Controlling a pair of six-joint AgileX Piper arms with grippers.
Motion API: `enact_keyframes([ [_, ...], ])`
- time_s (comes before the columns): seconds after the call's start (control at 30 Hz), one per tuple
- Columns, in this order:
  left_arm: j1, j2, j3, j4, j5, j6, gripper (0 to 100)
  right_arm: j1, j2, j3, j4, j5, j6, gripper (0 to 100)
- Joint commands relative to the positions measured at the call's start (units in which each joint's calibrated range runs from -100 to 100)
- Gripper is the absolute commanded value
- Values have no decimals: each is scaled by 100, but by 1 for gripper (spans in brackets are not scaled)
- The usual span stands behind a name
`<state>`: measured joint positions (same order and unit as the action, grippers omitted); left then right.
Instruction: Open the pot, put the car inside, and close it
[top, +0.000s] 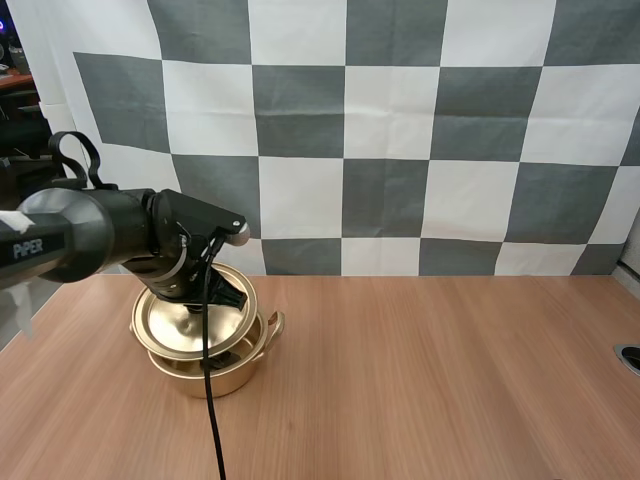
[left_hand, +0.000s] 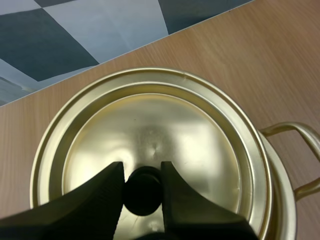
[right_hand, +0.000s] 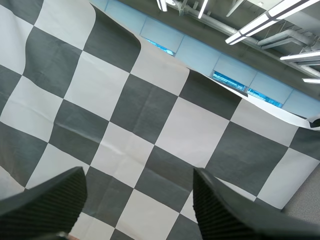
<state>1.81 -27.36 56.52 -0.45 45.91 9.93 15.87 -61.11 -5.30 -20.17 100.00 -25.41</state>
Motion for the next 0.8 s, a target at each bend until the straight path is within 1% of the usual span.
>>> enact_keyframes([
  [0.0,3,0,-7,-33,184,-5,0,-3,0,4,2,0,7,100],
  [0.13,3,0,-7,-200,577,125,0,-3,0,4,2,0,7,100],
  [0.23,3,0,-7,-355,616,218,0,-3,0,4,2,0,7,100],
  [0.37,3,0,-7,-404,584,218,0,-3,0,4,2,0,7,100],
  [0.5,3,0,-7,-643,586,441,0,-3,0,4,14,0,7,100],
  [0.77,3,14,-7,-656,586,394,0,-3,0,4,13,0,7,100],
])
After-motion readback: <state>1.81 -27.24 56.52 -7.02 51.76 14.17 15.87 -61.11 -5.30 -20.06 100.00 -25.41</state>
